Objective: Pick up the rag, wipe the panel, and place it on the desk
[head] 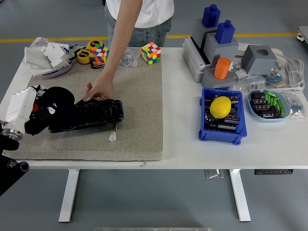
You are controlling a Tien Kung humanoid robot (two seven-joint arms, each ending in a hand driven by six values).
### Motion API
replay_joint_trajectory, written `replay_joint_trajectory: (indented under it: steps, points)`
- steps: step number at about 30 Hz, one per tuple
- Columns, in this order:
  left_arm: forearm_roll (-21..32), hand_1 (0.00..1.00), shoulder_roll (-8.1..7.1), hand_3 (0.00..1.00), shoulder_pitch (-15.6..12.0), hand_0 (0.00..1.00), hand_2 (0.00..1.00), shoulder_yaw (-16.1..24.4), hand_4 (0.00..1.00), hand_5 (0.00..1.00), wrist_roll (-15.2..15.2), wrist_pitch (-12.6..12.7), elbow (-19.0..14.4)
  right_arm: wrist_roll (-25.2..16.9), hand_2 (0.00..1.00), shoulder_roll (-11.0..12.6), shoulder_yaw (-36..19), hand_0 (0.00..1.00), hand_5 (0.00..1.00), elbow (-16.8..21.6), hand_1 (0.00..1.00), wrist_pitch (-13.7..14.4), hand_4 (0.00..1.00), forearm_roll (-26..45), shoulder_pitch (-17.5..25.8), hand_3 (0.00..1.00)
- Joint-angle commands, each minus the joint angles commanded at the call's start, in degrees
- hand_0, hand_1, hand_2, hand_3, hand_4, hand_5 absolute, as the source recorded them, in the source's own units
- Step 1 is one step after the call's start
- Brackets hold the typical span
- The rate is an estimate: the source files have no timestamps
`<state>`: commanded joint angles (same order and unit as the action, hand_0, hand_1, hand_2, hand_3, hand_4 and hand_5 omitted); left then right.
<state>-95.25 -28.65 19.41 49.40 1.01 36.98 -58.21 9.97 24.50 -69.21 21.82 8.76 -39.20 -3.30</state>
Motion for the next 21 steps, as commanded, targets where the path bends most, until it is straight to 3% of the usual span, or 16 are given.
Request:
replay_joint_trajectory:
  steps: [12,21]
  points:
    - [0.1,0.069,0.12,0.562,-1.2,0.193,0.251,0.9,0.511,0.159,0.1,0.0,0.2,0.0,0.693,-0.1,-0.2,0.745,0.581,0.0,0.645,0.1,0.959,0.0,0.1,0.593]
    - [0.9,0.069,0.72,0.562,0.7,0.192,0.252,-2.4,0.511,0.160,0.0,0.0,-0.8,0.0,0.693,0.0,0.1,0.744,0.581,0.1,0.645,0.1,0.959,0.1,0.0,0.593]
